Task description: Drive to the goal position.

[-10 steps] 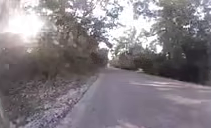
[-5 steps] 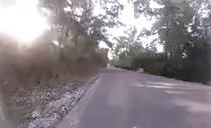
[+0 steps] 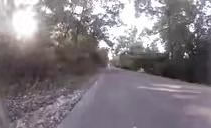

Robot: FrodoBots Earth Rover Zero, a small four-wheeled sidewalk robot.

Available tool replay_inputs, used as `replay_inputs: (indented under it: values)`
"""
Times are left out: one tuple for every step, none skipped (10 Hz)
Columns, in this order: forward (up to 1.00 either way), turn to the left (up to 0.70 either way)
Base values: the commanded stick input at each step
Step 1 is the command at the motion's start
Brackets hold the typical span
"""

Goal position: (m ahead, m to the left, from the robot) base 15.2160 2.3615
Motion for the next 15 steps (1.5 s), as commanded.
replay_inputs:
  values:
    - [0.70, 0.00]
    - [0.70, 0.00]
    - [0.70, 0.00]
    - [0.70, 0.00]
    - [0.70, 0.00]
    - [0.70, 0.00]
    - [0.70, 0.00]
    - [0.70, 0.00]
    - [0.70, 0.00]
    - [0.70, 0.00]
    - [0.70, 0.00]
    - [0.70, 0.00]
    - [0.70, 0.00]
    - [0.70, 0.00]
    - [0.70, 0.00]
